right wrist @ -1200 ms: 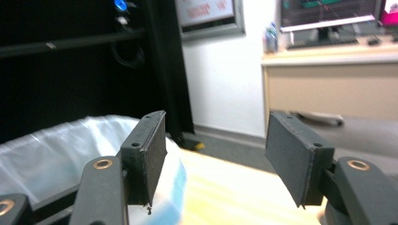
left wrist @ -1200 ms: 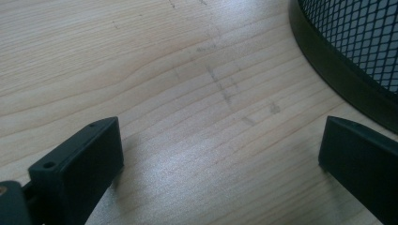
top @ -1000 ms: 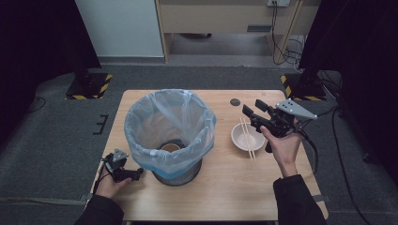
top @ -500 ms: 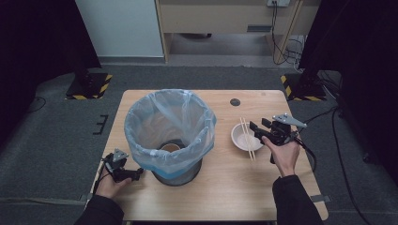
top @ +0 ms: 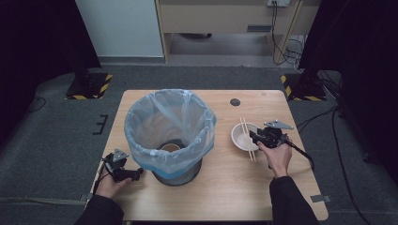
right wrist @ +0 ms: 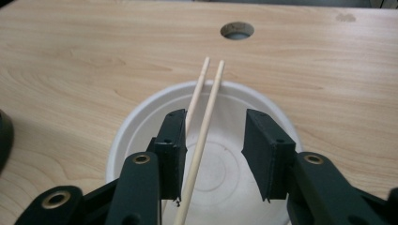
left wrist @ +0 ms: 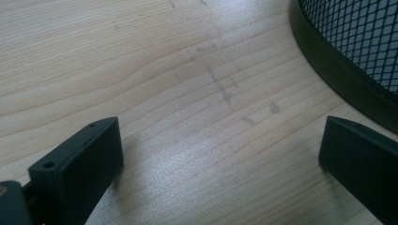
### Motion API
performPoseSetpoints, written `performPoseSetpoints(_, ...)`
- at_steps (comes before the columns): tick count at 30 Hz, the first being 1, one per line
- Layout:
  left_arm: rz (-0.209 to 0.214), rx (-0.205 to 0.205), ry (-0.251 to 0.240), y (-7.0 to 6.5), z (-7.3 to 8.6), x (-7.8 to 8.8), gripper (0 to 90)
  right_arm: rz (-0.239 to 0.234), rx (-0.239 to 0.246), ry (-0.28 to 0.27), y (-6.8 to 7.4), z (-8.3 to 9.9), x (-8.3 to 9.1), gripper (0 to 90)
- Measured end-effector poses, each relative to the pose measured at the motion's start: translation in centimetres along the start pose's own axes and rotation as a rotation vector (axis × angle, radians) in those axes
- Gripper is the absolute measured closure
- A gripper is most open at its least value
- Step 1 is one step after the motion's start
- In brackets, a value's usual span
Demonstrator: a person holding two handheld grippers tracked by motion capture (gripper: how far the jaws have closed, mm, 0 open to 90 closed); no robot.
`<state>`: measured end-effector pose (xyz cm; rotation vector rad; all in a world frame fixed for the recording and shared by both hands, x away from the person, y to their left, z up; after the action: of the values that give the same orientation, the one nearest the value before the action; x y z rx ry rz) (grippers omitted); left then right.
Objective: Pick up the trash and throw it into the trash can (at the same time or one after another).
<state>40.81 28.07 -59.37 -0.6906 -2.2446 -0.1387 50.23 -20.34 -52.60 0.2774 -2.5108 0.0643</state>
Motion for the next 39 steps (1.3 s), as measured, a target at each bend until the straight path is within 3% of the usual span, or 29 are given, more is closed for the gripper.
performPoseSetpoints(7, 0.0, 0.0, 0.0, 0.0, 0.0, 0.0, 0.0, 0.0, 0.031, 0.035, 0.5, 0.7, -0.7, 63.7)
performPoseSetpoints(18, 0.0, 0.0, 0.0, 0.0, 0.0, 0.0, 0.0, 0.027, 0.024, 0.07, 0.2, 1.4, -1.2, 66.3)
performPoseSetpoints(39, 0.0, 0.0, 0.0, 0.0, 0.0, 0.0, 0.0, 0.05, 0.012, 0.114, -0.4, 1.9, -1.1, 85.1)
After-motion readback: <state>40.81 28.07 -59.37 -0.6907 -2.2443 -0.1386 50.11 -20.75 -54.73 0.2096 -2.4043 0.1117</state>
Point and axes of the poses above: each handheld gripper's, and its own axes: x roughly backward along the jaws, z roughly out of its underside, y roughly to its left, the point moved 8 cm from there along -x, roughly forward along the jaws, and after that the axes turned 9 degrees about z, right-handed, at the moved point
